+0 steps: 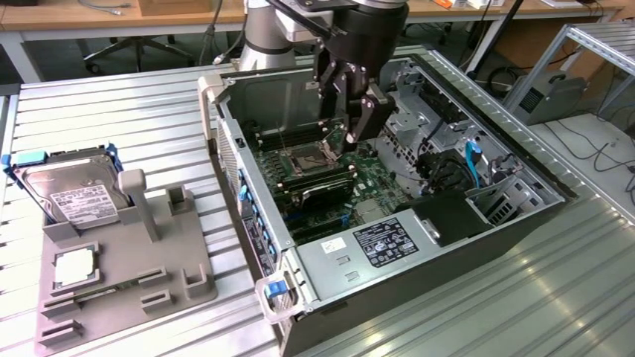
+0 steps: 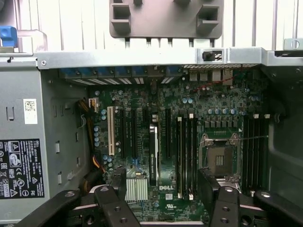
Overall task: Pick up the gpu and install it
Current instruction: 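Insert the gpu into the slot, then press down on the gpu until it lock into place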
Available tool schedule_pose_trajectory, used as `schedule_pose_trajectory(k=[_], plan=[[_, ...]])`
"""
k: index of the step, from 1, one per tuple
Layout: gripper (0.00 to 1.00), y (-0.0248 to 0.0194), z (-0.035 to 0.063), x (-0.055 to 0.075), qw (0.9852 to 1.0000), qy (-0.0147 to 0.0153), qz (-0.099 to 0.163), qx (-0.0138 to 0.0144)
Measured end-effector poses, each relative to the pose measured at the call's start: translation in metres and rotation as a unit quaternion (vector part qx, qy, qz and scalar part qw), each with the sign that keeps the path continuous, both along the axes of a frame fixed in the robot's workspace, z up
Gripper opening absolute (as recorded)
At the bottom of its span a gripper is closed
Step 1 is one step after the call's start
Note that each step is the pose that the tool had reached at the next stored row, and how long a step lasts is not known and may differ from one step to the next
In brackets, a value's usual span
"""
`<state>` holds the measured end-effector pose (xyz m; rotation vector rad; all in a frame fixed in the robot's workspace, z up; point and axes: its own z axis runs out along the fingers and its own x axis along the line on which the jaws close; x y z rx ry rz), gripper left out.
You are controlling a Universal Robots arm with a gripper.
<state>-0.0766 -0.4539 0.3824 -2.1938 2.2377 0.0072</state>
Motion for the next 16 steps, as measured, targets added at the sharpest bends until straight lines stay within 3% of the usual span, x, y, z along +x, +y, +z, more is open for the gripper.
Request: schedule_pose_trajectory(k=[16], plan=[[0.71, 0.0001, 0.0, 0.0012, 1.0, 0.0, 0.0, 0.0]])
